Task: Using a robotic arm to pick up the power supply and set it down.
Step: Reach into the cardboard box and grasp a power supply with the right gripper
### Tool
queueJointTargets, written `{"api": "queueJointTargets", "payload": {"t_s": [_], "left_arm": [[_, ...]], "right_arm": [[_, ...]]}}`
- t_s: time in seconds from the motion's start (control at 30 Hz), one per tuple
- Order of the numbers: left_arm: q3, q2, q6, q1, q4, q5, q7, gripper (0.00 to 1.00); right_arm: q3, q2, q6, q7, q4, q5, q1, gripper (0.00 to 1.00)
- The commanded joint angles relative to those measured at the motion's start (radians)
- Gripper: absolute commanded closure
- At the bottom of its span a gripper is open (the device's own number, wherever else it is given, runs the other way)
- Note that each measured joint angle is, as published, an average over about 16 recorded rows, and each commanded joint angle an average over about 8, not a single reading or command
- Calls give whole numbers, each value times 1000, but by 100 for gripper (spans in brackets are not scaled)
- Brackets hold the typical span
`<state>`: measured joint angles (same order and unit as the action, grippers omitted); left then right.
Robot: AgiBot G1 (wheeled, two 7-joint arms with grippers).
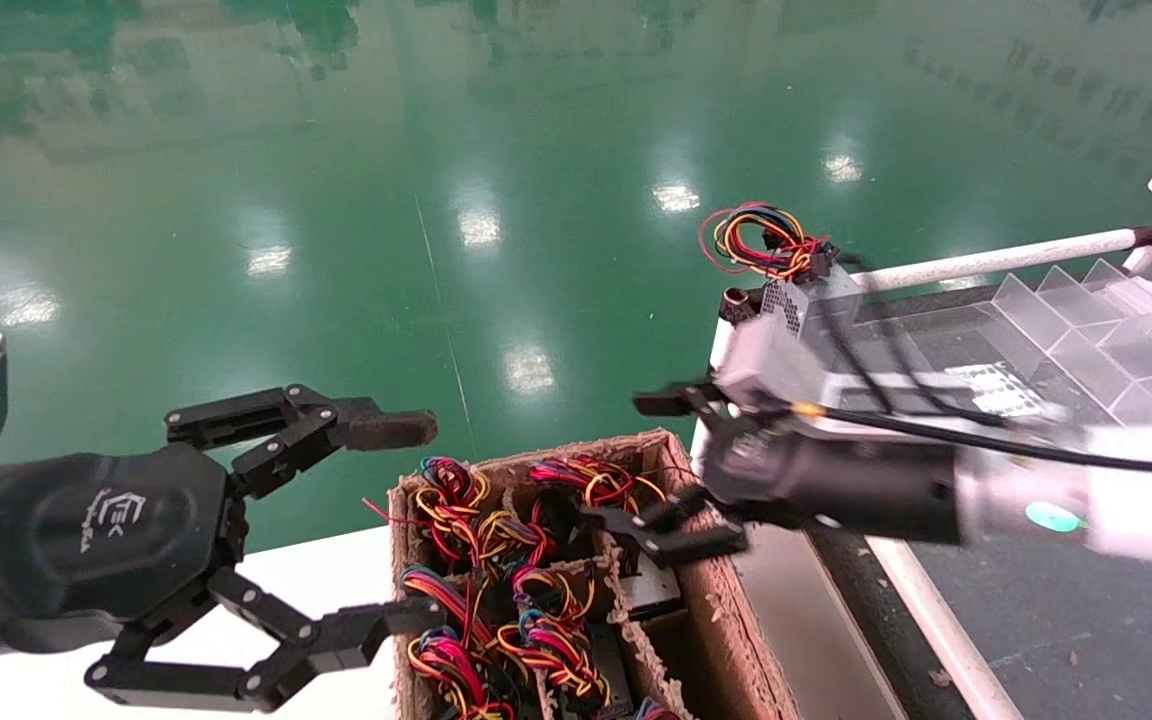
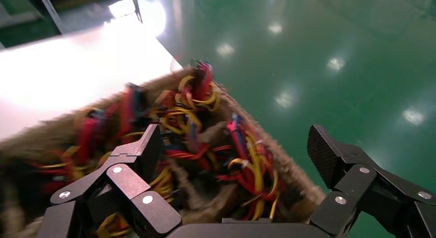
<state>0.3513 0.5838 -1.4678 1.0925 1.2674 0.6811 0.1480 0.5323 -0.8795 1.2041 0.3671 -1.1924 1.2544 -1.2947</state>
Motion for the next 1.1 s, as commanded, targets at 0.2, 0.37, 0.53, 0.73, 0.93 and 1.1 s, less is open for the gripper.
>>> {"api": "queueJointTargets", "payload": {"t_s": [0.2,0.37,0.53,0.73,0.93,1.1], "left_arm": [[0,0,0,0,0,0,0,0],[0,0,0,0,0,0,0,0],[0,0,0,0,0,0,0,0],[0,0,0,0,0,0,0,0],[0,0,0,0,0,0,0,0],[0,0,0,0,0,0,0,0]], "right_arm": [[86,-117,-53,41,55,160,-86,100],[111,-139,-85,41,37,217,-80,100],[124,-139,-127,43,-1,265,-57,100],[132,-137,-170,41,-41,304,-25,100],[136,-139,-202,34,-54,328,-5,100],[133,-140,-230,24,-65,340,9,100]]}}
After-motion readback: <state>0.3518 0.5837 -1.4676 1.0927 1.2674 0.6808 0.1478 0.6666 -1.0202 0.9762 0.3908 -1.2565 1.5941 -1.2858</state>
